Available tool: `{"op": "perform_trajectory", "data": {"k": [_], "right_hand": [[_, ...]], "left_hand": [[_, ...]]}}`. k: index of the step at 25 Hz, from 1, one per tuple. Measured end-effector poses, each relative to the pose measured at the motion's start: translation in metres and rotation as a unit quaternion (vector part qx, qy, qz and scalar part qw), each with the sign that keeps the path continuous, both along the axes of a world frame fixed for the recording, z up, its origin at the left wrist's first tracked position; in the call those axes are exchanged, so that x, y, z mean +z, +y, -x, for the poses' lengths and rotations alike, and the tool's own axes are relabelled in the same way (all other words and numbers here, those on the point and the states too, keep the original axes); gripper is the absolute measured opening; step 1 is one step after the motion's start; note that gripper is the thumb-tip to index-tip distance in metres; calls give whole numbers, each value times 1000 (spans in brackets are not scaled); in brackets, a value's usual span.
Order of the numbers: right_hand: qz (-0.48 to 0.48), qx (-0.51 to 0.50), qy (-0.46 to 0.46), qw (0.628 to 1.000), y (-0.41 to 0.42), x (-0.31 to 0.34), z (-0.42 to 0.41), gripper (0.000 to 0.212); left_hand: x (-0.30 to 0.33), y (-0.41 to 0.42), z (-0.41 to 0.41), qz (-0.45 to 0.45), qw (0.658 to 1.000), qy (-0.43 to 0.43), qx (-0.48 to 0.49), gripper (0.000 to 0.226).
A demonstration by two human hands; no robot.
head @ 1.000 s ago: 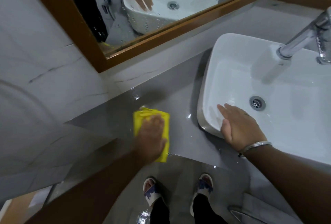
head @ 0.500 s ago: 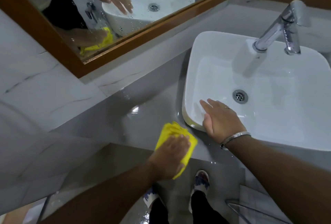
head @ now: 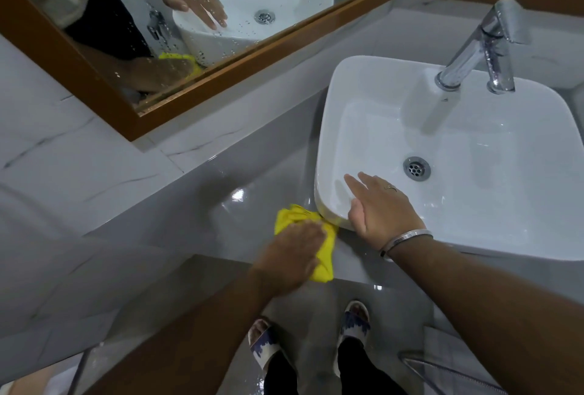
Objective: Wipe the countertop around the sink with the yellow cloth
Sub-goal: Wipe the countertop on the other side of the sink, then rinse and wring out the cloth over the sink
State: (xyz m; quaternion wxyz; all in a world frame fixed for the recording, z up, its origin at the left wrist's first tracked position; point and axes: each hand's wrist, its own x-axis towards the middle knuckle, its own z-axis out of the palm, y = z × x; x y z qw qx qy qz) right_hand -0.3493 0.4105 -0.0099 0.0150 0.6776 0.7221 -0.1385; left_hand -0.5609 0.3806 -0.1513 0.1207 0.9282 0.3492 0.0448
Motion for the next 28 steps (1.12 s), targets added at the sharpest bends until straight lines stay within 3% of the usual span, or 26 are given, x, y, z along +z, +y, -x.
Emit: {"op": "perform_trajectory", "data": {"k": [2,3,6,7,8,10,12,13,15,17,19,21,23,25,27,28], "right_hand": [[-2,2,-1,1000,-1,0,0,64],[-1,1,0,1000,-1,0,0,64],[-1,0,2,1000,-1,0,0,66],[-2,1,1,1000,-1,0,0,66],[-2,0,1,1000,0,0,0,66],[-2,1,-1,1000,-1,-1,-1,66],[-4,5,-2,1000,-1,-1,0,65],[-7,7,0,1000,-1,-1,0,65],[-7,7,4,1000,-1,-1,0,66],[-9,6,7,1000,0,-2,-1,67],[-13,10,9,1000,0,-3,-1,66],[-15,12,13,1000,-1,-5,-1,65],[-30,18,-4,999,0,-5,-2,62],[-90,23,-35,995,-4,1,0,56],[-186,51,0,981,-18,4,16,51],[-215,91,47,971,-29,2,32,49]], "left_hand": [[7,-7,4,33,988,33,148,61],[5,-20,-2,36,989,45,140,64],[0,-50,-22,30,996,52,-67,68],[-3,-42,-17,11,997,37,-73,67],[-4,-30,-9,-24,999,22,-31,65],[1,-15,14,-6,989,29,147,64],[3,-21,25,16,945,49,322,65],[5,-25,19,39,928,62,364,67],[9,-40,0,71,947,67,307,69],[5,-41,3,32,987,57,144,69],[1,-20,18,-7,991,55,125,69],[4,-7,20,13,955,67,290,68],[13,-2,4,88,872,49,479,68],[32,5,-12,186,813,18,551,70],[45,10,-2,212,817,34,536,74],[48,11,15,156,851,52,498,76]]}}
